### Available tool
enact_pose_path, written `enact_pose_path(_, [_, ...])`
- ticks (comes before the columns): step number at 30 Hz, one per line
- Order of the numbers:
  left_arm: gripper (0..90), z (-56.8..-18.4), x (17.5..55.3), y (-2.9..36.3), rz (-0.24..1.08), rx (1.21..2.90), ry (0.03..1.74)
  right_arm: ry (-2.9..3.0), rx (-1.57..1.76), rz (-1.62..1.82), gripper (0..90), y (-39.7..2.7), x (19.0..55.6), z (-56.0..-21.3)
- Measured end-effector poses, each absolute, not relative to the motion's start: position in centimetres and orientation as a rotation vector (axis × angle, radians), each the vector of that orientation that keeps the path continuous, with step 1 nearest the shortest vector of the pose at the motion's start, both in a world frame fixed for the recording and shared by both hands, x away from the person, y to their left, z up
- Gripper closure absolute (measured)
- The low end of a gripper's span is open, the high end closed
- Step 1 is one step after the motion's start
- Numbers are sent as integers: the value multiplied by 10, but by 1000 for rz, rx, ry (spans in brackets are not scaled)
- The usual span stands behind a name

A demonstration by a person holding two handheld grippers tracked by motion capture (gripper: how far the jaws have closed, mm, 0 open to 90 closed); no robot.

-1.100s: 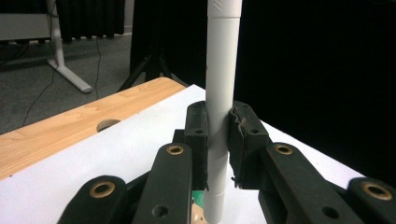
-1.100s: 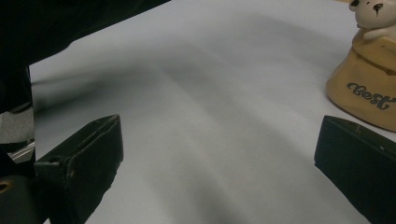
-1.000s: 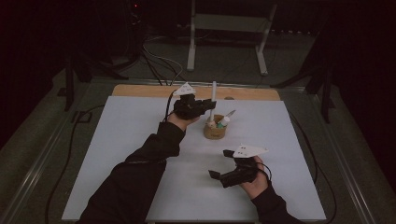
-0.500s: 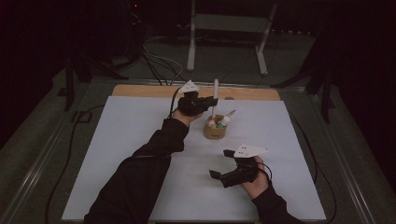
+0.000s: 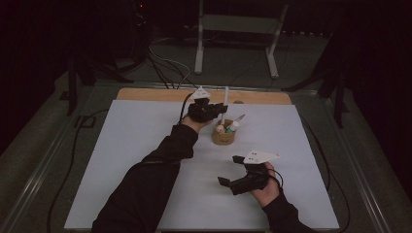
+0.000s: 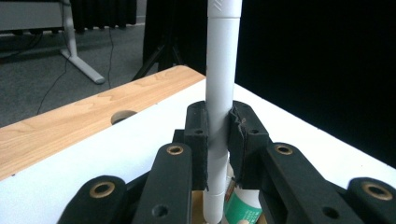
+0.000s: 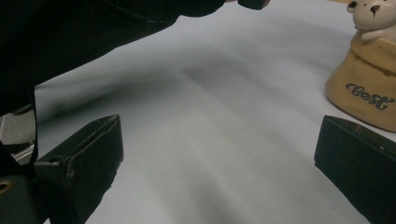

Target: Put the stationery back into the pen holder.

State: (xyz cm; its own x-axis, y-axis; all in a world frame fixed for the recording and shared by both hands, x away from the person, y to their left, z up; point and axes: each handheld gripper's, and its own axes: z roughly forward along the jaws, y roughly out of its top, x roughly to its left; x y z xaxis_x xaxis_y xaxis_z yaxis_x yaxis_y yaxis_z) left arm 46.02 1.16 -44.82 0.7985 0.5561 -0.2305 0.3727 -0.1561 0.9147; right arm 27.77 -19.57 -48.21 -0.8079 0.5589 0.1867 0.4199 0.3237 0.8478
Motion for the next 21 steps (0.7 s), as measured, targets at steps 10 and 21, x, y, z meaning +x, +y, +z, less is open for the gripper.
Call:
enact_pose_path(10, [791,-456,462,7,202,1811,718,2442,916,1500,12,-196,278,-483])
enact_pose_path(21, [790,-462,464,3,187,1886,733,2443,925,1501,12,-197,279,-483])
